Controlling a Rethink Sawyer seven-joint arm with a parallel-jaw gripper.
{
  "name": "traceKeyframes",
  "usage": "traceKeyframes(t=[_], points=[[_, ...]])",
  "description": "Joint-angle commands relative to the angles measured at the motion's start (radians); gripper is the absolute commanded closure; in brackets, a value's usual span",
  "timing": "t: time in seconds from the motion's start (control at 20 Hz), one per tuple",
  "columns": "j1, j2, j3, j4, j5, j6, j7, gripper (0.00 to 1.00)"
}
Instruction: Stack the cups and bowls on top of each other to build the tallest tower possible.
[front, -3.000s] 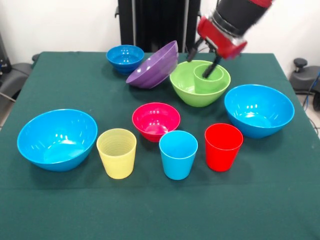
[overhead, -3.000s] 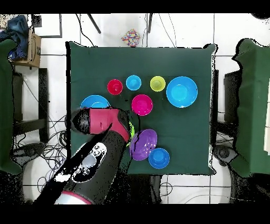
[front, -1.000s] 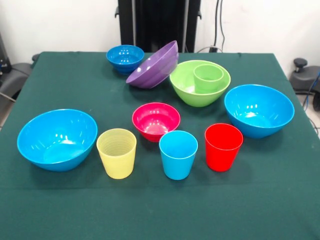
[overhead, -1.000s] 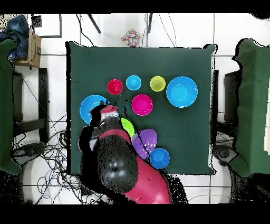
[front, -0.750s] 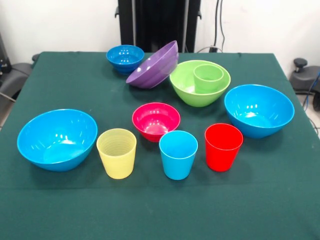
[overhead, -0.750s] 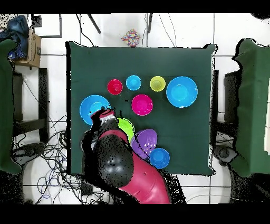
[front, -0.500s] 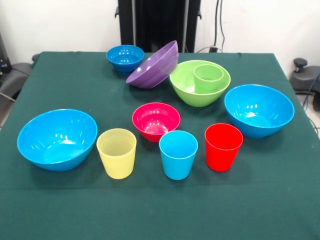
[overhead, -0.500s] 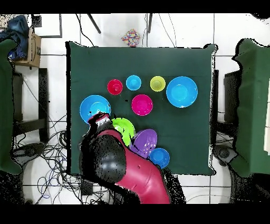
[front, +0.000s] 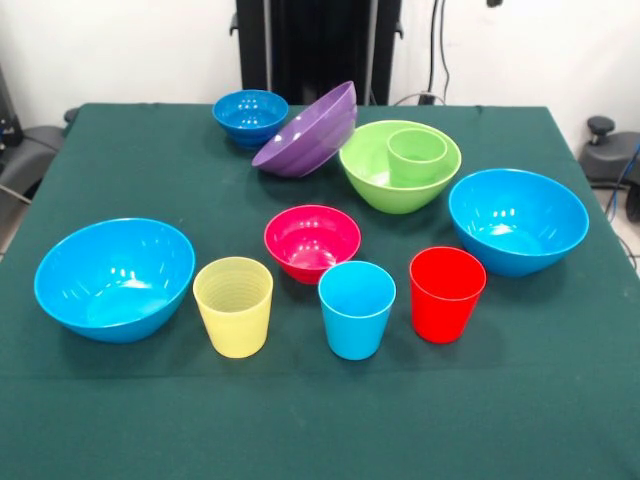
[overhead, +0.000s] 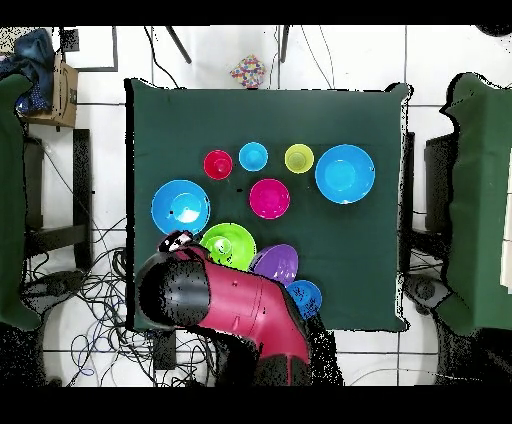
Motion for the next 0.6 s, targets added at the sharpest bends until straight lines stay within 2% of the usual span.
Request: traceKeyframes(t=[0.05, 0.1, 0.25, 0.35, 0.4, 0.5, 0.6], points=[[0.036, 0.105, -0.025, -0.049, -0.141, 0.080, 0.069, 0.00], [0.065, 0.112, -0.062, -0.074, -0.182, 0.106, 0.085, 0.00], [0.033, 0.169, -0.051, -0.017, -0.179, -0.083, 0.074, 0.00], [-0.024, 0.208, -0.004, 0.037, -0.184, -0.226, 0.051, 0.00], [-0.046, 0.230, 0.010, 0.052, -0.190, -0.262, 0.039, 0.00], [-0.072, 0.247, 0.026, 0.054, -0.221, -0.293, 0.012, 0.00], [-0.048, 0.235, -0.005, 0.028, -0.243, -0.228, 0.006, 0.00]])
